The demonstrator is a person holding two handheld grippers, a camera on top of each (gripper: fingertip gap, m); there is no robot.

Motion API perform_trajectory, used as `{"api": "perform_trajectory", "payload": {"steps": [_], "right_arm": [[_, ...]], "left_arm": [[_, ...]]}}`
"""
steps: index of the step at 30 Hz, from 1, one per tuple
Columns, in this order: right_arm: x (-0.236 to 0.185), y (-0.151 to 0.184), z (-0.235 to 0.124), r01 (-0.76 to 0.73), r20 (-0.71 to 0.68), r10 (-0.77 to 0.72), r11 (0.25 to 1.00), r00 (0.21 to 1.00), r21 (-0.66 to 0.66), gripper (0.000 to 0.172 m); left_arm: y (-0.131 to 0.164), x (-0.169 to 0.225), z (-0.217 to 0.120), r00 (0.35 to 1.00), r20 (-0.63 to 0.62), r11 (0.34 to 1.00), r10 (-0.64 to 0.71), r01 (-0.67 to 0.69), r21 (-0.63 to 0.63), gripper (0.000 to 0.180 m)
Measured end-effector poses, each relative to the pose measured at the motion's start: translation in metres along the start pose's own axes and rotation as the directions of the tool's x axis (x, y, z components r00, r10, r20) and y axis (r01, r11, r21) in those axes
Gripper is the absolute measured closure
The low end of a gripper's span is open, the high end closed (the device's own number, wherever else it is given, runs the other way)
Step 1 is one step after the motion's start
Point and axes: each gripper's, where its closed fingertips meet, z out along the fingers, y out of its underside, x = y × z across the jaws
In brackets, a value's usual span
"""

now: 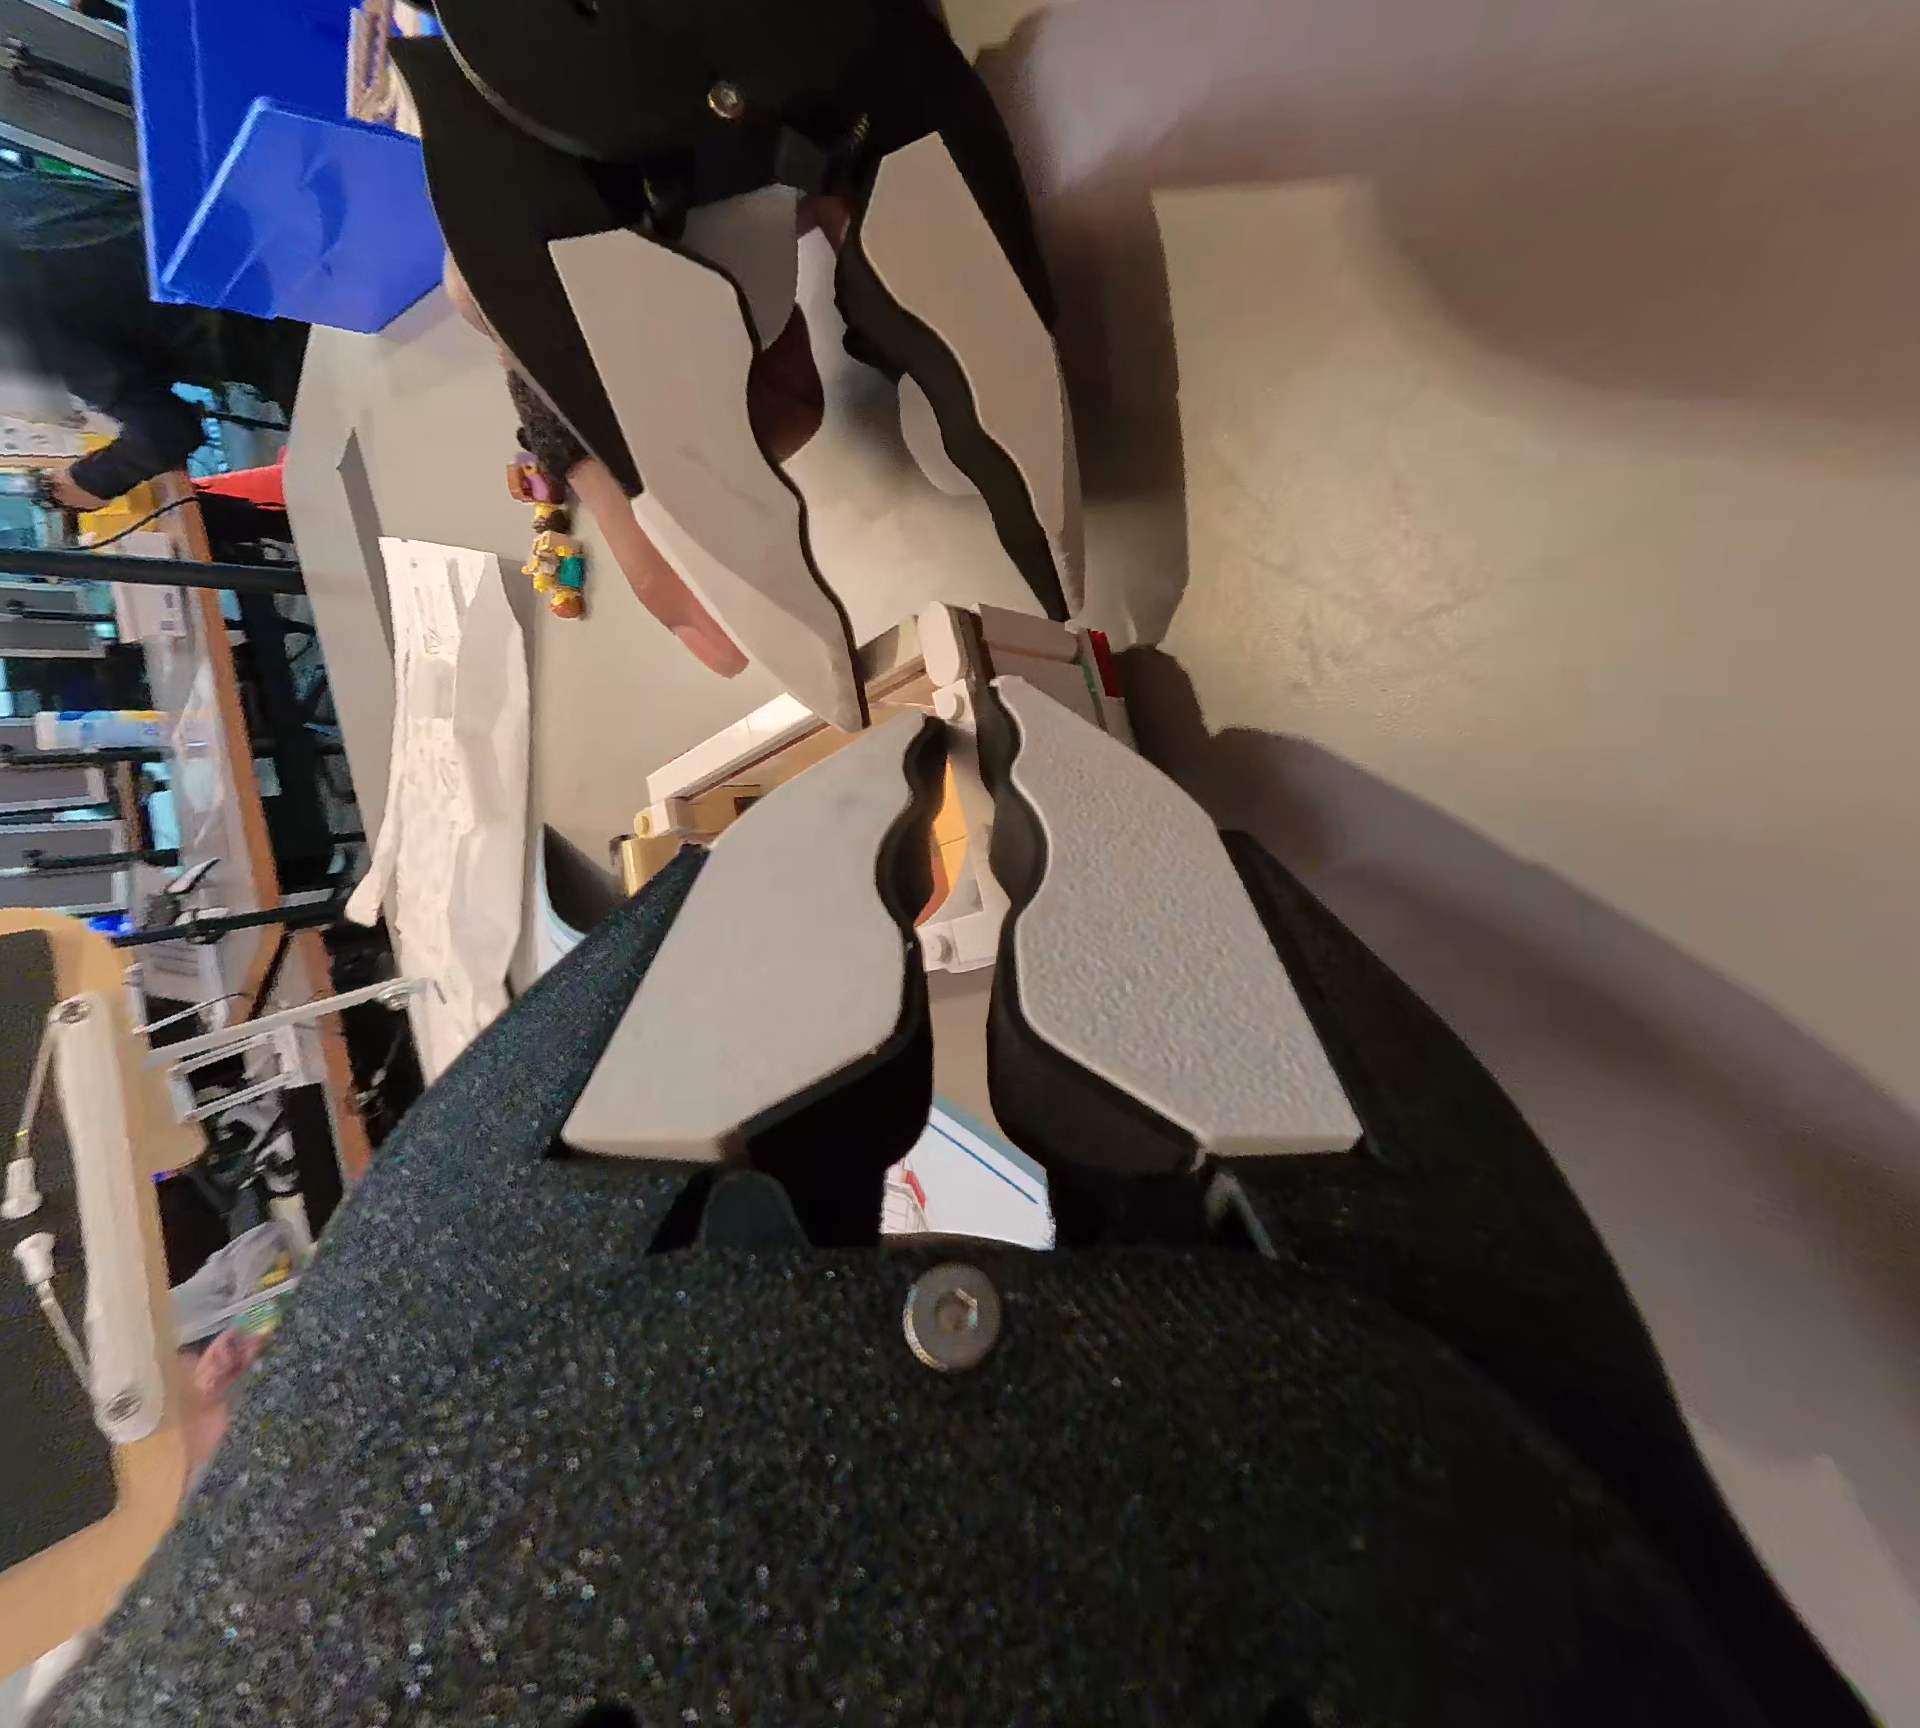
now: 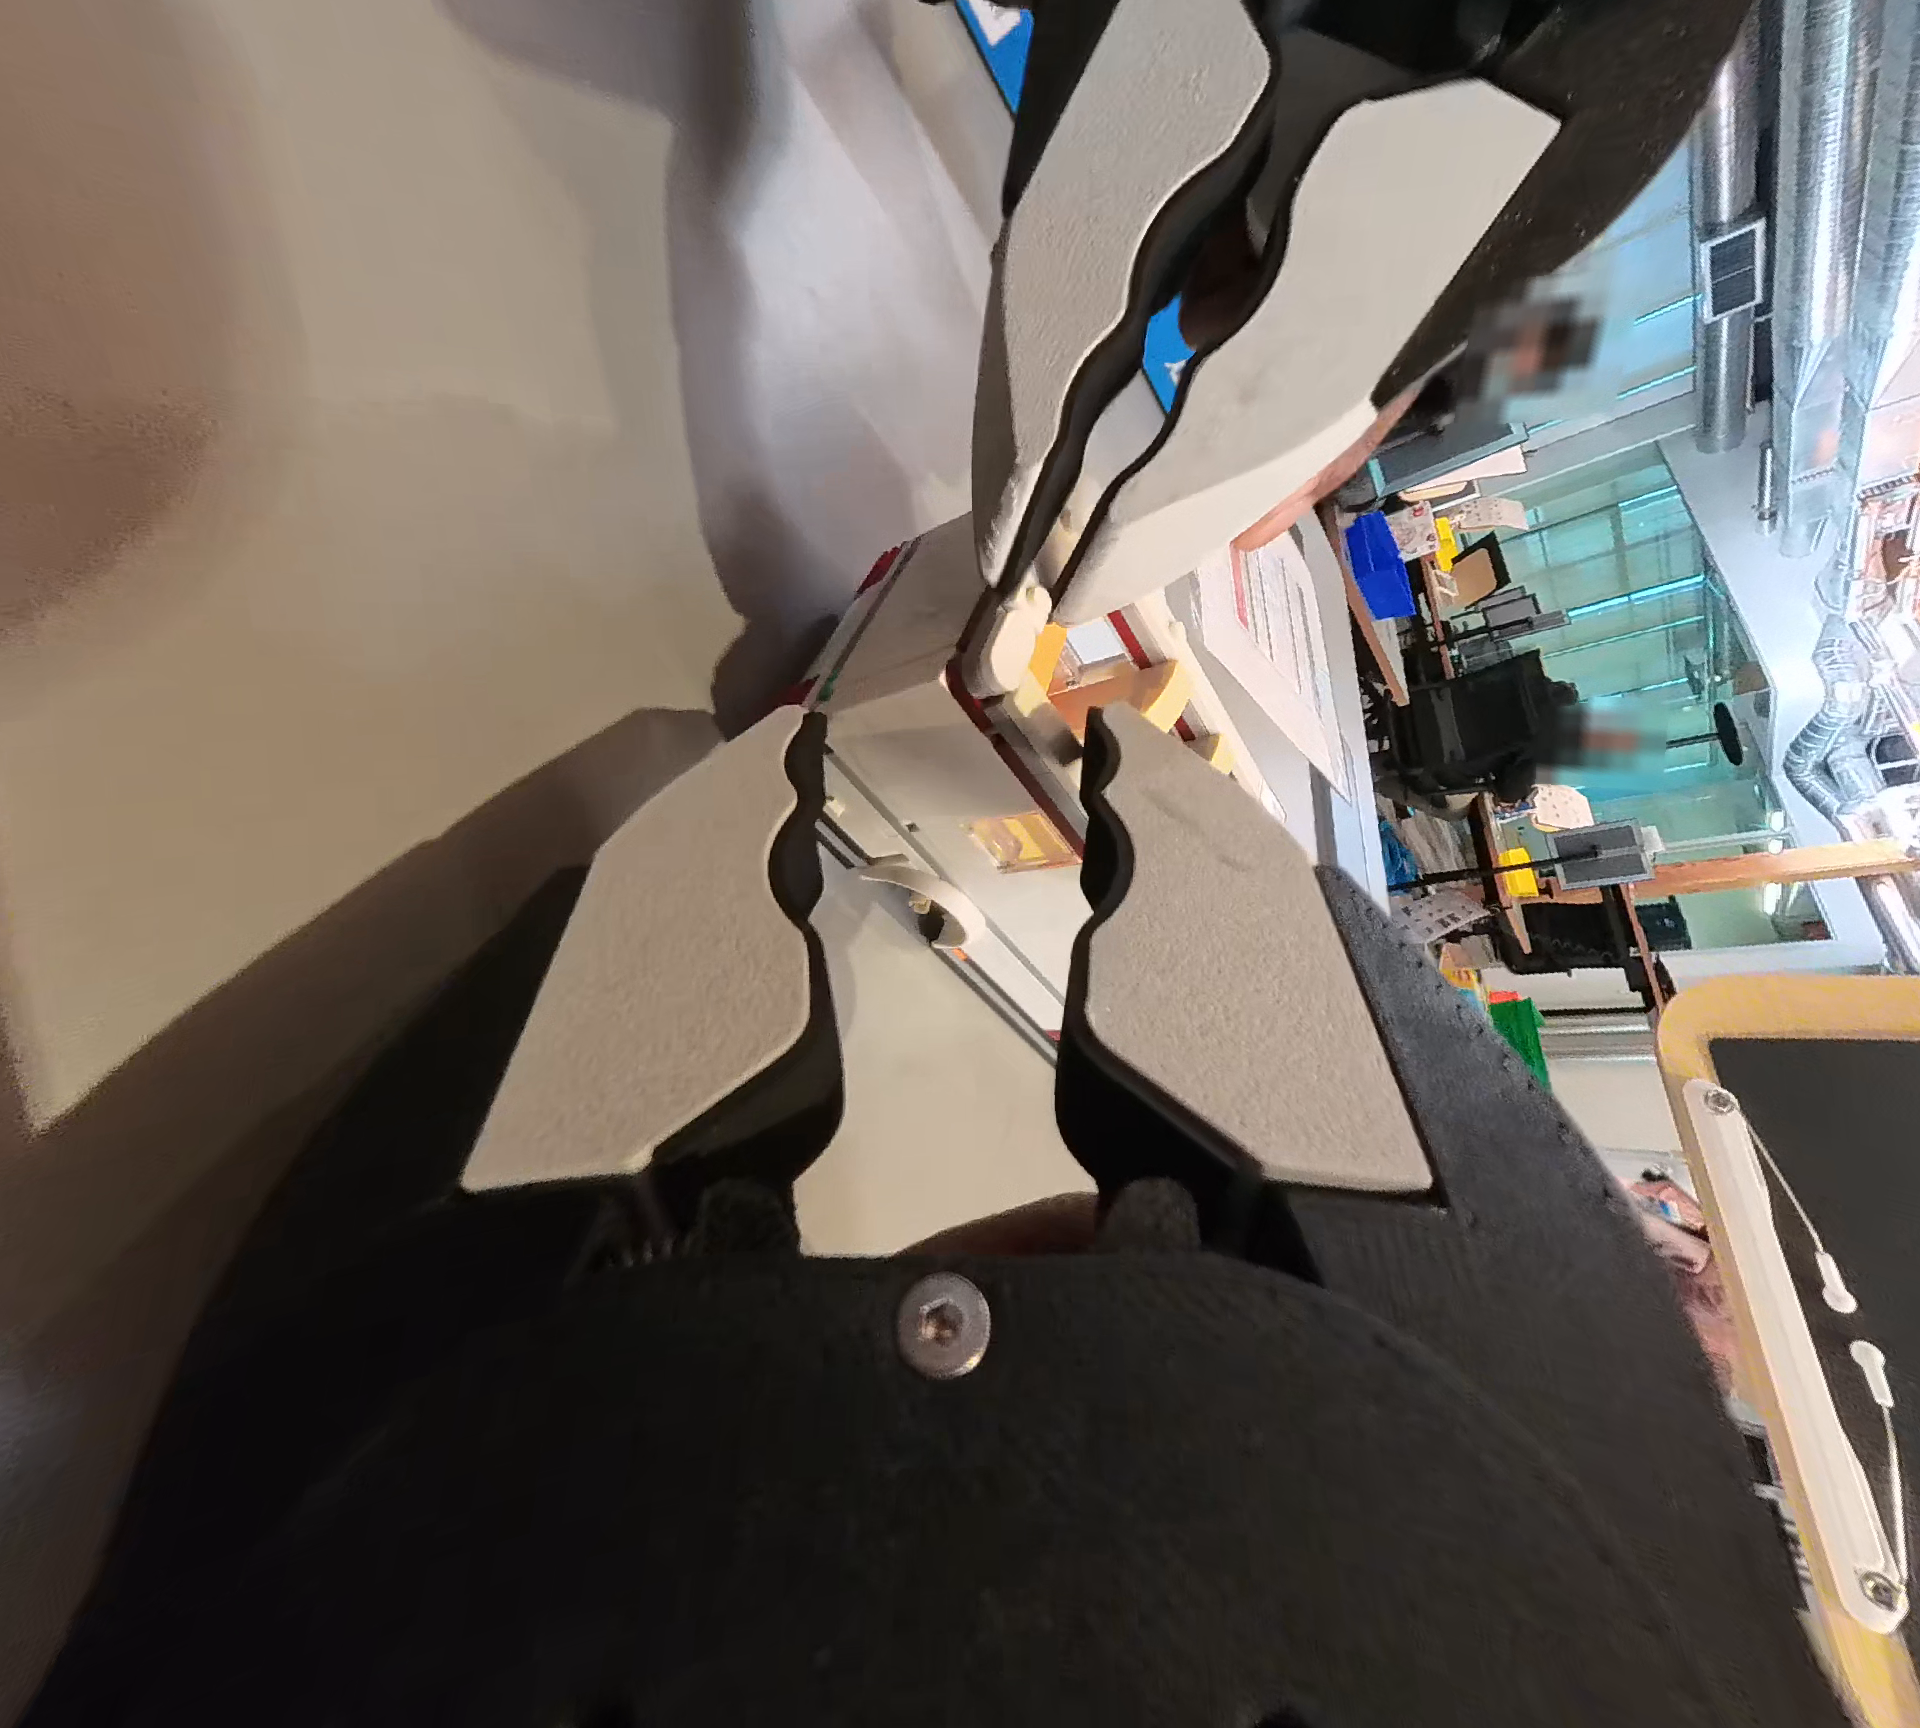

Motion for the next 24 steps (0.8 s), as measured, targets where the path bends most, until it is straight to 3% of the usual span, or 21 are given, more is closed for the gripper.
{"api": "perform_trajectory", "payload": {"steps": [6, 10, 14, 19, 24], "right_arm": [[0.001, 0.004, 0.001, -0.014, 0.004, 0.014, 0.999, 1.000, -0.042, 0.122], [0.002, 0.004, 0.002, -0.012, 0.002, 0.012, 0.999, 1.000, -0.046, 0.123], [0.002, 0.003, 0.002, -0.015, 0.004, 0.015, 0.999, 1.000, -0.044, 0.123], [0.001, 0.002, 0.003, -0.016, 0.008, 0.017, 0.999, 1.000, -0.045, 0.122], [0.002, 0.002, 0.003, -0.018, 0.009, 0.018, 0.999, 1.000, -0.046, 0.122]], "left_arm": [[-0.004, -0.005, -0.005, 0.988, 0.122, 0.994, 0.097, -0.090, -0.062, 0.180], [0.004, 0.000, -0.006, 0.997, 0.023, 0.993, -0.080, 0.082, -0.089, 0.180], [-0.001, -0.007, -0.008, 0.966, -0.034, 0.966, -0.257, 0.257, -0.006, 0.180], [0.004, -0.005, -0.002, 0.898, -0.190, 0.917, -0.397, 0.393, -0.060, 0.146], [0.004, 0.000, 0.001, 0.854, -0.308, 0.906, -0.419, 0.414, -0.086, 0.173]]}}
